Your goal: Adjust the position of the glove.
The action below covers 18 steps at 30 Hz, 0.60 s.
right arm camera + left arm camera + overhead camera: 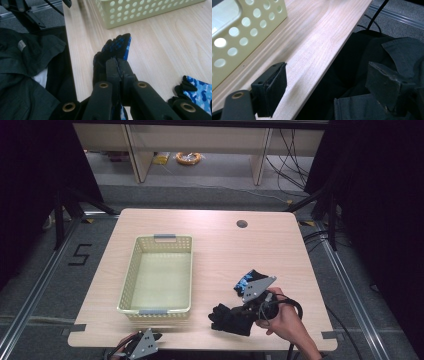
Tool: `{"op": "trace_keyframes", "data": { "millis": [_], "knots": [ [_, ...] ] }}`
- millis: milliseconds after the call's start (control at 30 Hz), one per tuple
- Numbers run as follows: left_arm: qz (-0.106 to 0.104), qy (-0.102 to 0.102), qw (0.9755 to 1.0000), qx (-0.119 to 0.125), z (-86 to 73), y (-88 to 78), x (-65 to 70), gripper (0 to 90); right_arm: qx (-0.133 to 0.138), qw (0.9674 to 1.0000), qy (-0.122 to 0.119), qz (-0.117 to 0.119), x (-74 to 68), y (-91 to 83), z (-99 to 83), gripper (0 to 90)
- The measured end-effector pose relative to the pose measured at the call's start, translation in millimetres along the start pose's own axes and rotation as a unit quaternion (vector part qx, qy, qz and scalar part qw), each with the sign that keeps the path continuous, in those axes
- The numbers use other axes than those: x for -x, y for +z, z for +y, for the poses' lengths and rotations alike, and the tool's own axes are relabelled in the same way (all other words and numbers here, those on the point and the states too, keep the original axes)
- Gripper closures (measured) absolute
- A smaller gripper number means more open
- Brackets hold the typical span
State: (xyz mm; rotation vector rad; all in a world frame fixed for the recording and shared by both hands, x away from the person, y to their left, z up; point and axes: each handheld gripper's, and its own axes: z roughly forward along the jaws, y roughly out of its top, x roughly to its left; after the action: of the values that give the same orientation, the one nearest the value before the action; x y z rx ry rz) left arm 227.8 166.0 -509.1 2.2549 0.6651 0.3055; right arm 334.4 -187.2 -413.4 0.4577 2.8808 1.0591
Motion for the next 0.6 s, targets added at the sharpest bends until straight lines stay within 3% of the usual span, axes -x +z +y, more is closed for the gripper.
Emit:
{"op": "trace_keyframes", "data": {
  "millis": [33,133,233,333,400,433,567,600],
  "knots": [
    [-0.008,-0.001,1.0000,0.000,0.1,0.0,-0.1,17.1,0.001,1.0000,-0.002,0.002,2.1,0.1,-1.4,89.4],
    [-0.006,0.003,1.0000,-0.002,0.1,0.4,-0.6,17.1,-0.005,0.9998,-0.012,0.014,8.6,3.0,-5.1,89.4],
    [-0.006,-0.001,1.0000,0.001,0.0,1.2,-0.3,17.1,-0.018,0.9995,-0.003,0.027,13.0,8.3,-7.2,89.4],
    [-0.013,-0.008,0.9999,-0.001,-0.2,1.9,-0.2,17.1,-0.021,0.9982,-0.022,0.051,22.5,19.3,-8.3,89.3],
    [-0.005,-0.003,1.0000,0.001,-0.1,1.1,-0.1,17.1,-0.042,0.9981,-0.012,0.044,28.9,26.6,-9.8,89.3],
    [-0.005,-0.004,1.0000,0.002,-0.1,1.1,-0.2,17.1,-0.046,0.9975,-0.027,0.046,33.7,30.9,-9.9,89.3],
    [-0.007,-0.004,1.0000,0.002,-0.4,1.1,-0.9,17.1,-0.068,0.9971,-0.015,0.029,46.0,40.6,-10.4,89.2],
    [-0.007,-0.004,1.0000,0.002,-0.5,1.1,-0.9,17.1,-0.069,0.9968,-0.025,0.030,48.9,43.7,-10.3,89.1]
  ]
}}
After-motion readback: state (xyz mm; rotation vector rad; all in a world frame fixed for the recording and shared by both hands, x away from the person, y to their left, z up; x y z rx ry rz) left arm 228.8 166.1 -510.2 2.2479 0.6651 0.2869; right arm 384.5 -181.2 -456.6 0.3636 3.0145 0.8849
